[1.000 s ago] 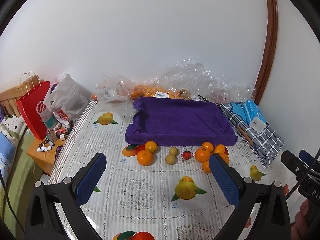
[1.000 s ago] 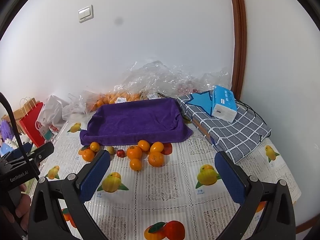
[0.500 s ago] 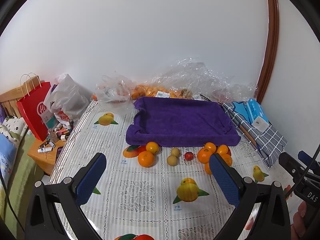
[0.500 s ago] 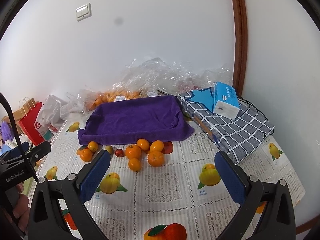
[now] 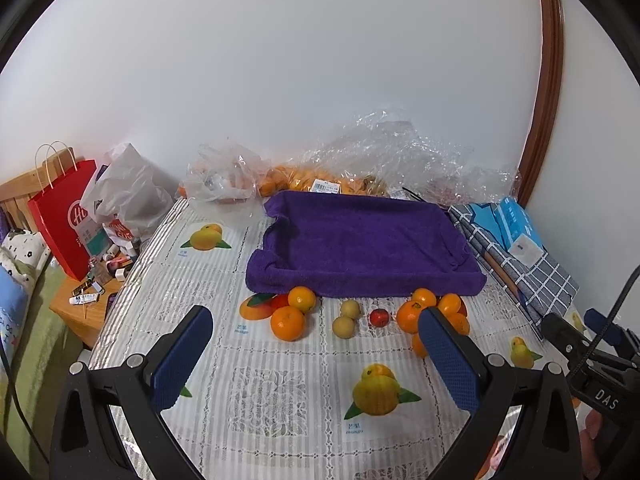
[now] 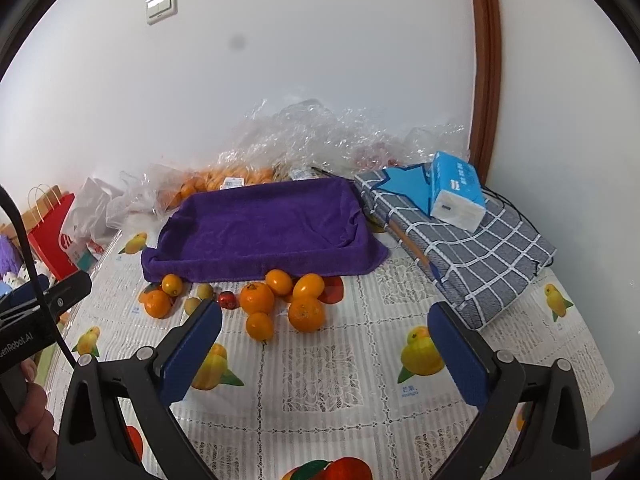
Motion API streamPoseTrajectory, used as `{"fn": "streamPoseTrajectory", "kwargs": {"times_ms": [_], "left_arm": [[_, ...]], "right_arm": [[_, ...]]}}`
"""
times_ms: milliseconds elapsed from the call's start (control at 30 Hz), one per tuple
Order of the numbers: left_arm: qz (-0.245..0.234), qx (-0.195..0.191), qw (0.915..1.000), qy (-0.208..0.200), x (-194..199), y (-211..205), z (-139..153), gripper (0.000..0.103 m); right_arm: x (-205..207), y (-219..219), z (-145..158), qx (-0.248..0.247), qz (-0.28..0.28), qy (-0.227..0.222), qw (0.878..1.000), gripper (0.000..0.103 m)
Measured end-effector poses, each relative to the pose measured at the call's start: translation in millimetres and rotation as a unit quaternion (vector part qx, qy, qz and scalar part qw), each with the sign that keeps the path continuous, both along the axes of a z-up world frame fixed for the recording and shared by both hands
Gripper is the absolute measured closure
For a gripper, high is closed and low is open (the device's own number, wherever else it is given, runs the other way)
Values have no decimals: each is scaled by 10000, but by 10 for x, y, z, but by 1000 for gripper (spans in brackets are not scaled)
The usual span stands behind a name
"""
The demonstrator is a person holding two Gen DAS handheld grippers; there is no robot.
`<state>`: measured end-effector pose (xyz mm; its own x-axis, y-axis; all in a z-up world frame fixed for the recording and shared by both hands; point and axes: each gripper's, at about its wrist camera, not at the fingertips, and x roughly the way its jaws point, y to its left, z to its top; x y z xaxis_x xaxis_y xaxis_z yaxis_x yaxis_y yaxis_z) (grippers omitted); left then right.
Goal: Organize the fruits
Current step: 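Grasp a large orange with the left tool while the right tool grasps another orange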
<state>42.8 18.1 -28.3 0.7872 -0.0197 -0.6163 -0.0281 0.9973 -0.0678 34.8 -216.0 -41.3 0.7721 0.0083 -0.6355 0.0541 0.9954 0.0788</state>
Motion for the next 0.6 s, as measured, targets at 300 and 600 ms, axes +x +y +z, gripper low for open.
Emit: {"fn": "streamPoseTrajectory", "kwargs": {"times_ms": [300,600], "left_arm": [[33,22,10000,87,202,58,-210,0],[101,-3,9982,588,459,365,-647,2]], "right_arm": [[215,-53,-150,61,14,50,10000,3],[614,-126,-578,23,-102,466,9989,17]]}}
